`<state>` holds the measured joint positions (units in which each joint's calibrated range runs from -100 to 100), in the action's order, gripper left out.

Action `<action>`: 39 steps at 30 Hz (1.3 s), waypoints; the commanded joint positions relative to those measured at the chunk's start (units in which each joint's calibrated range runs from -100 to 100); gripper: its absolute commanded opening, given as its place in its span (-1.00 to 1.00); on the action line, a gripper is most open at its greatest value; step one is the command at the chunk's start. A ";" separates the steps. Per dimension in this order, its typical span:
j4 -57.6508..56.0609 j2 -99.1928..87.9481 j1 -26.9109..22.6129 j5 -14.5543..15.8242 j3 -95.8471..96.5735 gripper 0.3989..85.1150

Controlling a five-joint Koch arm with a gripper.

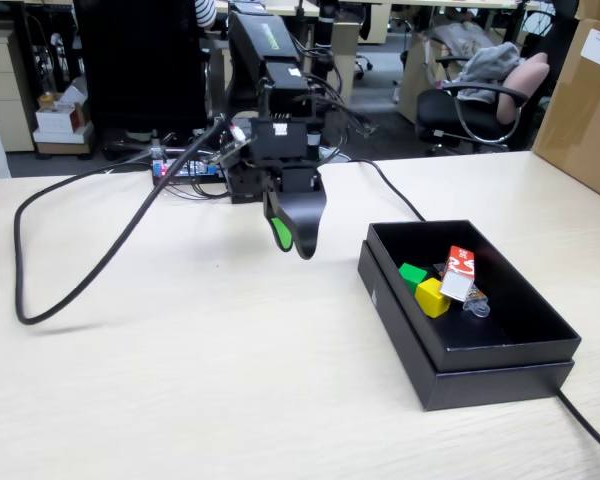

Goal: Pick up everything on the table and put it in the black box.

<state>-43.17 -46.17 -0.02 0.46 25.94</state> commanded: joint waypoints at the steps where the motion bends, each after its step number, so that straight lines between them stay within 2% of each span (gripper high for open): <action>1: 7.45 -9.08 -0.05 -0.73 3.98 -0.03; 6: 14.71 -17.23 0.00 -1.66 16.86 -0.02; 8: 22.14 -19.75 0.34 -2.39 24.74 0.04; 14: 39.76 -24.34 2.34 -5.18 40.34 0.03; 20: 44.95 -25.60 2.54 -6.01 47.05 0.09; 23: 45.38 -25.37 1.71 -5.57 48.77 0.14; 29: 48.49 -22.51 0.44 -1.03 49.31 0.15; 39: 49.18 -16.65 0.24 -0.29 51.04 0.16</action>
<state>6.58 -64.28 0.27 -0.07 77.35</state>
